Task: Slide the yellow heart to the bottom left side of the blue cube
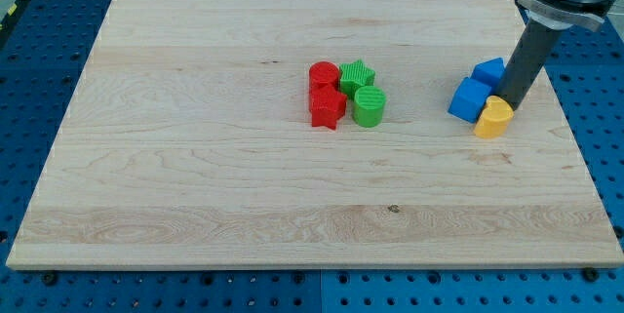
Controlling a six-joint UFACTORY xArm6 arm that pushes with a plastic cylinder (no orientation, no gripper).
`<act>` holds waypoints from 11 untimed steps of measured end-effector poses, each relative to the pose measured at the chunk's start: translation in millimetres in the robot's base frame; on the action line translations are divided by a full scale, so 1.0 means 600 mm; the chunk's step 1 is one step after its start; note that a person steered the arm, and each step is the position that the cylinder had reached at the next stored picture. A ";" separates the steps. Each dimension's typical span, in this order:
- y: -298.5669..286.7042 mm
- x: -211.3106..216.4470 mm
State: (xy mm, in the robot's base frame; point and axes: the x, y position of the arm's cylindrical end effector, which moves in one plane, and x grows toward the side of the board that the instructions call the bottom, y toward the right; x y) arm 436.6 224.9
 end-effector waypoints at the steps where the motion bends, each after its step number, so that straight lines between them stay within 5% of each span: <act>1: 0.011 0.020; 8: -0.059 0.067; 10: -0.082 0.158; 11: -0.093 0.116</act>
